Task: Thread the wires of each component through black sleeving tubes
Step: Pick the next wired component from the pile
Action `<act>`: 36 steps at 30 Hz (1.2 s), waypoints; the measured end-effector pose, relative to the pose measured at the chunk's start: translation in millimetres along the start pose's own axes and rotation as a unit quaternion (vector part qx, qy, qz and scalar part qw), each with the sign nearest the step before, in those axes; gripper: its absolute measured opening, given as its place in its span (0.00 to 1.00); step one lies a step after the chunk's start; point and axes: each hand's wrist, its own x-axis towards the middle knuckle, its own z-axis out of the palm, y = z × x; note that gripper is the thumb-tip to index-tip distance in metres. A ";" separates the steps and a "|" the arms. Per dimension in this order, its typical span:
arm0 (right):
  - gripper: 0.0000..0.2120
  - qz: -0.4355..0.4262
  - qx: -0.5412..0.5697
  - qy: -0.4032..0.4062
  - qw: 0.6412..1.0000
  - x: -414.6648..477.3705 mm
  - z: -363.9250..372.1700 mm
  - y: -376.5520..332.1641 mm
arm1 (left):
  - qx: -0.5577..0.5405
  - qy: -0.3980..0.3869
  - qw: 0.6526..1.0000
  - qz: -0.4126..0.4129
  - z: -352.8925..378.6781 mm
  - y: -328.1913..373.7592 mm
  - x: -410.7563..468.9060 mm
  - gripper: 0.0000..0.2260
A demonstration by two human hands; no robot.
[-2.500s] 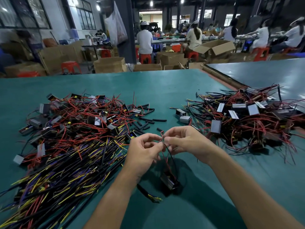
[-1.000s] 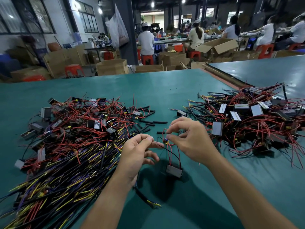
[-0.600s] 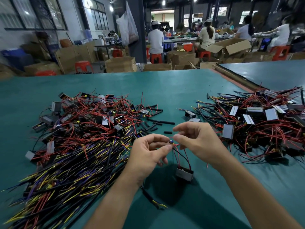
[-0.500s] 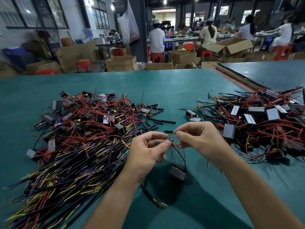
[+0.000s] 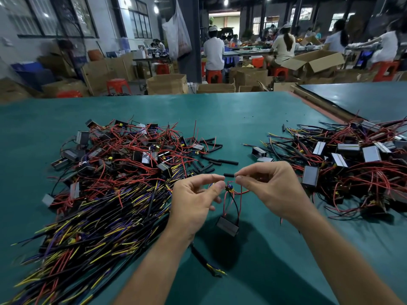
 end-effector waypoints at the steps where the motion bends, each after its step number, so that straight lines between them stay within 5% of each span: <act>1: 0.08 -0.002 0.003 0.003 1.000 -0.1 0.2 0.5 | -0.005 -0.007 1.000 0.001 0.4 0.7 -0.3 0.04; 14: 0.03 0.086 0.194 -0.090 0.973 -3.3 -4.1 -7.2 | -0.078 -0.040 0.994 -0.068 0.8 9.5 -2.0 0.04; 19: 0.07 0.069 0.175 -0.153 0.970 -4.3 -5.2 -5.3 | -0.086 -0.046 0.991 -0.088 1.3 12.3 -2.9 0.03; 29: 0.01 0.036 0.173 -0.120 0.977 -3.1 -5.7 1.1 | -0.100 -0.042 0.991 -0.083 1.7 14.7 -4.9 0.06; 36: 0.11 0.060 0.183 -0.177 0.965 -0.6 -11.2 7.8 | -0.080 -0.058 0.991 -0.091 4.1 13.9 -6.1 0.07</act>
